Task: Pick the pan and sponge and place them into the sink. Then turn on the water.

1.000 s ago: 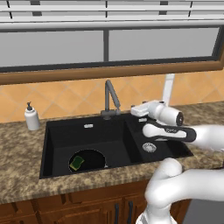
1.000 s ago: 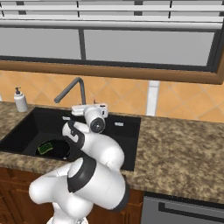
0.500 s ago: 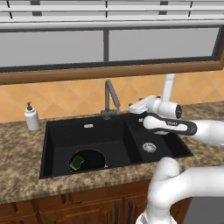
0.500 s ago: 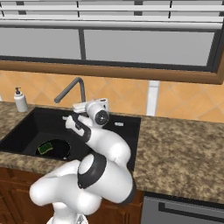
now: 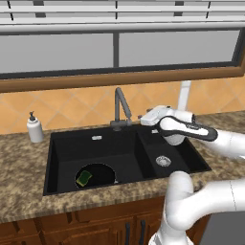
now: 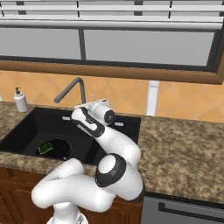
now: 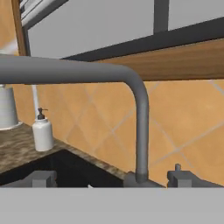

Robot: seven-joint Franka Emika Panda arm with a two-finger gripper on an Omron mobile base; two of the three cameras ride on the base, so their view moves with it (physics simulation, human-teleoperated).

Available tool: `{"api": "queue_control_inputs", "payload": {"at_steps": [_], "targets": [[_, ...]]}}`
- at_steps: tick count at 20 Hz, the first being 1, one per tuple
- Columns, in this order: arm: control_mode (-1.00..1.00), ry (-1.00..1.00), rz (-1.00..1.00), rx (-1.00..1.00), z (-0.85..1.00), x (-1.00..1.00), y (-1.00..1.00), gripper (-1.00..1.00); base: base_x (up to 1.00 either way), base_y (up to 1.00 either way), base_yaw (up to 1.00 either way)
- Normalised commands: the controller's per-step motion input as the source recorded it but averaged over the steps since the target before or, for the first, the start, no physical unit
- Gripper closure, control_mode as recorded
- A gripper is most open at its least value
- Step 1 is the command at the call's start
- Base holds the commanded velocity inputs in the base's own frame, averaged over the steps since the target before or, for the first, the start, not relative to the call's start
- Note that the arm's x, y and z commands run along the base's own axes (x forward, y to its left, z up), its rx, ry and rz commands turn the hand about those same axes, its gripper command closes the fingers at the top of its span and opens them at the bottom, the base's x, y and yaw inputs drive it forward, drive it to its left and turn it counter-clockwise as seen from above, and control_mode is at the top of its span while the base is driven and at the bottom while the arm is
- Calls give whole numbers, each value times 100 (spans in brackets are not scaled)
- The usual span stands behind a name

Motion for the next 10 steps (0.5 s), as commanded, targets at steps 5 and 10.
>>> {"api": "queue_control_inputs", "payload": {"at_steps": [5,10], "targets": [[-100,0,13,3,-25,33,1,-100,0,0,0],[-100,1,1,0,0,34,8,-100,0,0,0]]}}
